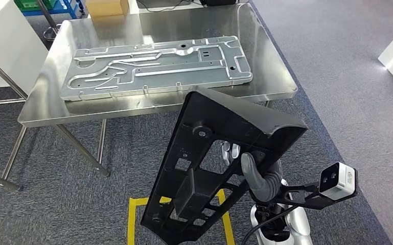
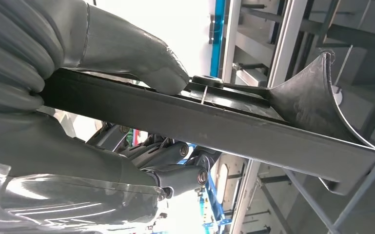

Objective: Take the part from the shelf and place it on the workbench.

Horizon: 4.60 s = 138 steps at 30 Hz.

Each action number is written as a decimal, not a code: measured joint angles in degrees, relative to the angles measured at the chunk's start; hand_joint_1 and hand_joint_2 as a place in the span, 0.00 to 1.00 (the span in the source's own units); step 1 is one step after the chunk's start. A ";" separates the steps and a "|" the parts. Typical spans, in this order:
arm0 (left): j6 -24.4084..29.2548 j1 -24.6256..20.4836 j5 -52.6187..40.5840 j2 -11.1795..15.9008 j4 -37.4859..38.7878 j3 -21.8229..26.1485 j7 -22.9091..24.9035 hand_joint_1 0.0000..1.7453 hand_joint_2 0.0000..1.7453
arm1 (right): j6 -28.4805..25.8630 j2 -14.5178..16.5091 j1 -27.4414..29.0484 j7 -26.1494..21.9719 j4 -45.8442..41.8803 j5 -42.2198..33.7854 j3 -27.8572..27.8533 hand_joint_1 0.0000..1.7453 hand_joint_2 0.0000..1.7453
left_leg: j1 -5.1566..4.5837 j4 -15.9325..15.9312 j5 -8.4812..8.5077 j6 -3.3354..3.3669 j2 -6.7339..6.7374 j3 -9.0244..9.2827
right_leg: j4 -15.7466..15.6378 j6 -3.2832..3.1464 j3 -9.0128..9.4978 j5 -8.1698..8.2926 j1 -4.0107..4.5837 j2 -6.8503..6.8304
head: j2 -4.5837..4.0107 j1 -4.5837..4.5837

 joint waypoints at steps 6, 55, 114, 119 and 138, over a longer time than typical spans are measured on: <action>-0.03 0.08 -0.15 0.13 0.00 -0.04 0.08 0.00 1.00 | -0.01 -0.02 0.35 -0.09 -0.09 -0.16 0.00 1.00 1.00 | -0.76 -10.13 3.89 1.74 0.24 4.17 | 0.56 1.61 1.84 -1.52 0.11 -0.01 | 0.00 0.04; -0.63 -0.32 -0.36 0.03 -0.07 -0.90 -0.13 0.00 1.00 | 0.13 -0.42 2.26 -0.84 -2.16 0.48 -0.03 1.00 1.00 | -0.38 -5.13 -2.69 -0.25 -0.12 10.11 | 0.20 -0.64 -3.23 3.08 0.10 0.32 | 0.00 0.25; -7.72 -0.18 -1.32 -2.89 -0.11 -3.71 -1.62 0.00 1.00 | -19.84 -4.15 -5.44 -13.52 -23.65 28.82 2.10 1.00 1.00 | -0.35 -10.58 0.32 0.17 -0.04 8.51 | 0.92 0.78 -3.86 2.58 -0.06 0.51 | 0.00 0.68; -7.93 -0.32 -1.16 -3.46 -0.08 -4.04 -2.16 0.00 1.00 | -20.43 -4.20 -9.51 -8.70 -24.71 33.78 2.47 1.00 1.00 | 0.04 3.00 -5.92 -1.03 0.02 1.69 | 0.51 -0.27 -3.26 2.30 -0.23 0.31 | 0.00 0.59; -6.89 -0.64 -1.52 -4.90 0.04 -4.06 -0.85 0.00 1.00 | -47.91 -6.47 -31.65 9.70 0.56 82.20 -0.25 1.00 1.00 | -0.03 -11.48 3.25 1.93 0.28 6.78 | 11.47 2.84 -8.67 -0.65 -0.92 0.24 | 0.00 0.77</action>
